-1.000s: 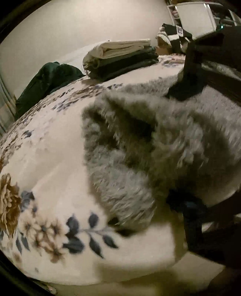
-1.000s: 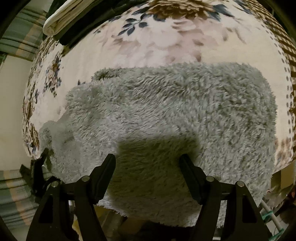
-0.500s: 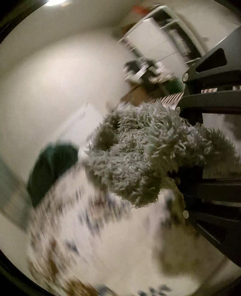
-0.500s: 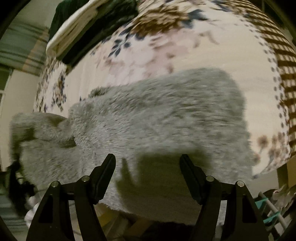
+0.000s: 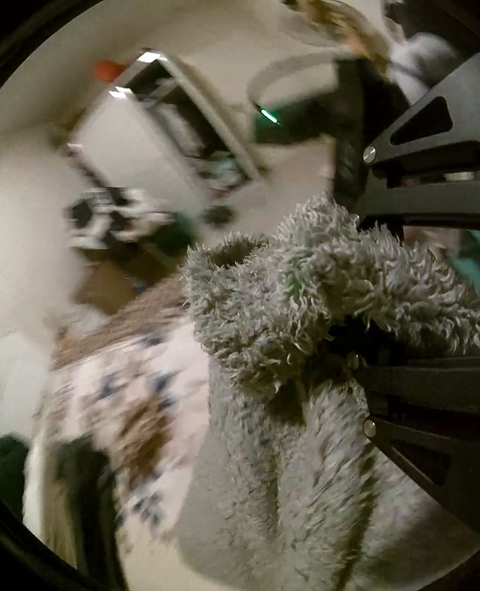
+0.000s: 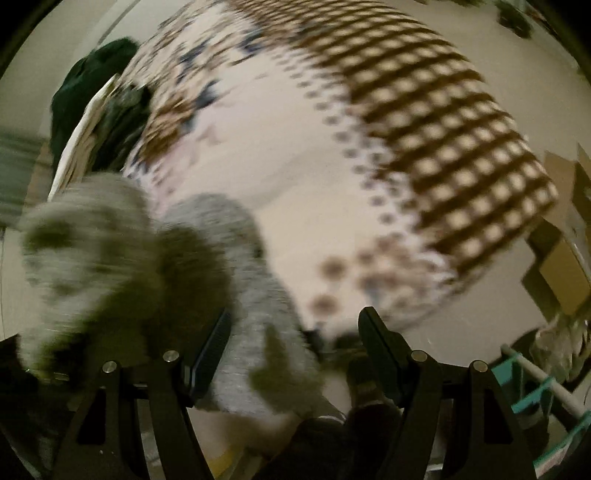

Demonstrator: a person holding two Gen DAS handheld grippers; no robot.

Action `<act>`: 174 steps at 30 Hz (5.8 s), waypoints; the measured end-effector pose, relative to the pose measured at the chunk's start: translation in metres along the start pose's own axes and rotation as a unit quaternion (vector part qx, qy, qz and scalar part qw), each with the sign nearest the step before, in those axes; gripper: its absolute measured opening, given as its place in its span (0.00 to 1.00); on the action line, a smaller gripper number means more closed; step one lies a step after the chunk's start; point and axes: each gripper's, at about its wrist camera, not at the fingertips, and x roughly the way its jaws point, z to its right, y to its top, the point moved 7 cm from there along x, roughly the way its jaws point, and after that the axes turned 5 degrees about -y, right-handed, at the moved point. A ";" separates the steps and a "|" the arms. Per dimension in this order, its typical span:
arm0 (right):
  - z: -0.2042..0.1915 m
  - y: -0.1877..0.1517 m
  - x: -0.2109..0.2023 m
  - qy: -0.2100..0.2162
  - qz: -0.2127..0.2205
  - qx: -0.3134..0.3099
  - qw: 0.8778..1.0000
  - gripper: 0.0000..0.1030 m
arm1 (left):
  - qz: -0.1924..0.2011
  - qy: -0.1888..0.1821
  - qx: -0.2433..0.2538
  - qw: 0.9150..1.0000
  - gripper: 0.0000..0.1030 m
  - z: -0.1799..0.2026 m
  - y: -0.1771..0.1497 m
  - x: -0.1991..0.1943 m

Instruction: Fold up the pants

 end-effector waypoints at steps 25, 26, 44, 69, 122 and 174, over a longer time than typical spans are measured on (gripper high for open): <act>-0.036 0.005 0.047 0.184 -0.106 0.024 0.977 0.52 | -0.066 0.169 -0.130 0.975 1.00 -0.162 0.049 -0.062; -0.040 0.008 0.044 0.169 -0.091 0.012 0.981 0.29 | -0.074 0.167 -0.141 0.973 1.00 -0.171 0.046 -0.056; -0.015 0.025 0.016 0.108 -0.020 0.046 0.993 0.67 | -0.057 0.103 -0.144 0.983 1.00 -0.139 0.082 -0.056; -0.117 0.001 -0.005 0.089 -0.076 -0.076 0.990 0.69 | -0.043 0.131 -0.221 0.966 1.00 -0.148 -0.017 -0.108; -0.356 0.074 0.077 -0.046 -0.140 -0.458 0.876 0.64 | -0.013 -0.014 -0.197 0.980 0.45 -0.144 -0.056 -0.078; 0.006 0.061 0.043 0.100 -0.048 0.080 0.991 0.53 | -0.100 0.072 -0.232 0.965 0.96 -0.179 0.000 -0.058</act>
